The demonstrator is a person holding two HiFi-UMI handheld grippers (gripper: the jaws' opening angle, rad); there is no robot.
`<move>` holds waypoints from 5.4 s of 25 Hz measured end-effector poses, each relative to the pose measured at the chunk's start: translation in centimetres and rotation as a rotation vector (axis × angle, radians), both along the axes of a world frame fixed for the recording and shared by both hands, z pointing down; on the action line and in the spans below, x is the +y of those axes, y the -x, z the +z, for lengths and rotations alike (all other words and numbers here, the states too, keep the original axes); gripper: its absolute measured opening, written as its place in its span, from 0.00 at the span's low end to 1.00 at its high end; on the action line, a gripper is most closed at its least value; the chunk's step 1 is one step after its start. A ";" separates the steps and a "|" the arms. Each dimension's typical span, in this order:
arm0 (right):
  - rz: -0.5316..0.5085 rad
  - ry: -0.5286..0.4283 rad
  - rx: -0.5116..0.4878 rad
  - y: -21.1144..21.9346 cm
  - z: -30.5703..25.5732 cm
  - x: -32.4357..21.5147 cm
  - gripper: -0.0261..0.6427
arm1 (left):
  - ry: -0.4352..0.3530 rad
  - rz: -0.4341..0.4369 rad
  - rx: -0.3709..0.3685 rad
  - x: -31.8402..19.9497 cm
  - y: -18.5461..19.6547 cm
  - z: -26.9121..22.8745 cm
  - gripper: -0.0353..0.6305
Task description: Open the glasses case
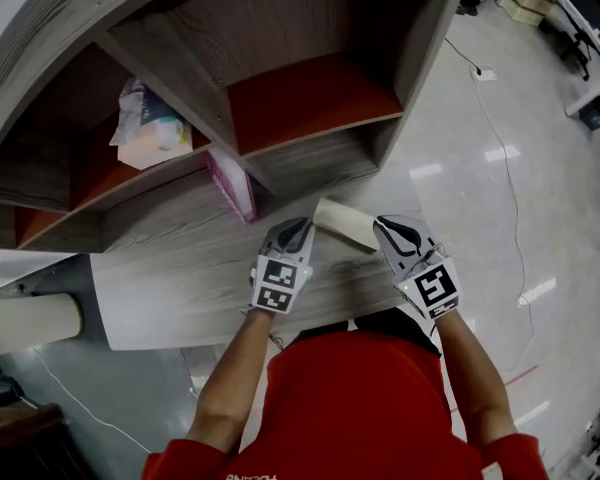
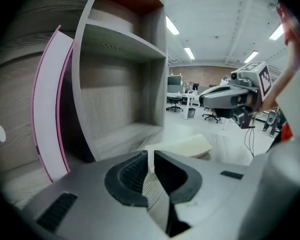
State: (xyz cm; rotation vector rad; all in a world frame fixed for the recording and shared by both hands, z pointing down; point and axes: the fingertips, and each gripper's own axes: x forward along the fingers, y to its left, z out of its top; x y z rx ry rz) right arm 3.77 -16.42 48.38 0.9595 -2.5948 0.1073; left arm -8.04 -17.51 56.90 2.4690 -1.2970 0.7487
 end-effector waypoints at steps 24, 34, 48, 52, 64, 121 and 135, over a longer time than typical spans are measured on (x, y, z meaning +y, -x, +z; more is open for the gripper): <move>-0.126 0.103 0.219 -0.1 7.6 1.3 0.41 | 0.180 0.093 -0.069 0.4 -1.3 4.8 0.26; -0.176 0.153 0.348 -0.4 10.7 2.3 0.54 | 0.214 0.087 -0.064 0.1 -1.8 4.7 0.26; -0.201 0.206 0.332 -0.6 11.4 1.5 0.47 | 0.229 0.104 -0.059 0.1 -1.8 4.8 0.26; -0.185 0.257 0.235 -0.8 10.7 1.1 0.46 | 0.229 0.104 -0.059 0.0 -1.9 4.8 0.26; -0.092 0.202 0.129 -2.5 7.7 -2.3 0.26 | 0.240 0.102 -0.057 0.0 -2.0 4.9 0.26; -0.004 -0.067 -0.072 -2.8 -4.0 -3.6 0.18 | -0.189 0.061 0.205 -0.7 -5.1 -12.7 0.24; 0.001 -0.241 -0.277 -1.3 -14.8 -0.1 0.08 | -0.483 0.036 0.404 1.0 -5.9 -25.4 0.10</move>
